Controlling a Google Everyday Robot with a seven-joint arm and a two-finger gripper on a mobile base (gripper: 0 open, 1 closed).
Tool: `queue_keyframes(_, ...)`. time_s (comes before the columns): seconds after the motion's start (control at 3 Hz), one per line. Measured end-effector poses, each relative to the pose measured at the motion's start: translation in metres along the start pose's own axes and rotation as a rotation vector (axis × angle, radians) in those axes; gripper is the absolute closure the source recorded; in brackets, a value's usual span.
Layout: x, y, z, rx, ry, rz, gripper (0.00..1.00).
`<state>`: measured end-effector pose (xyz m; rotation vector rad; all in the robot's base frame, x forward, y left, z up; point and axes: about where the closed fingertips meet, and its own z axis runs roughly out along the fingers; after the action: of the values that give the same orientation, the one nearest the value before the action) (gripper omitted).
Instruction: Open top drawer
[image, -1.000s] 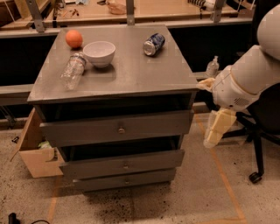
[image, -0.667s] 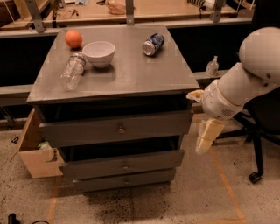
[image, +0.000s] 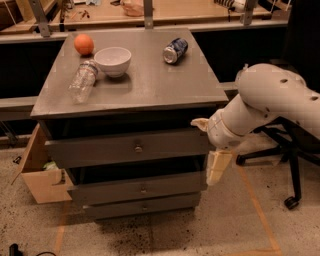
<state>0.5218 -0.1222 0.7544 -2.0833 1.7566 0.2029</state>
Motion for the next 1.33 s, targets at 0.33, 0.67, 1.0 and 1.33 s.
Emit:
queue_keyframes(0.33,-0.002,-0.015,0.027,0.0,0.024,-0.042,0.0)
queue_keyframes(0.67,0.001,-0.036,0.051,-0.011,0.04,-0.042,0.0)
queue_keyframes(1.0,0.003,-0.06,0.07,-0.013,0.069,-0.045,0.0)
queue_keyframes(1.33,0.003,-0.078,0.085,-0.016,0.098,-0.054,0.0)
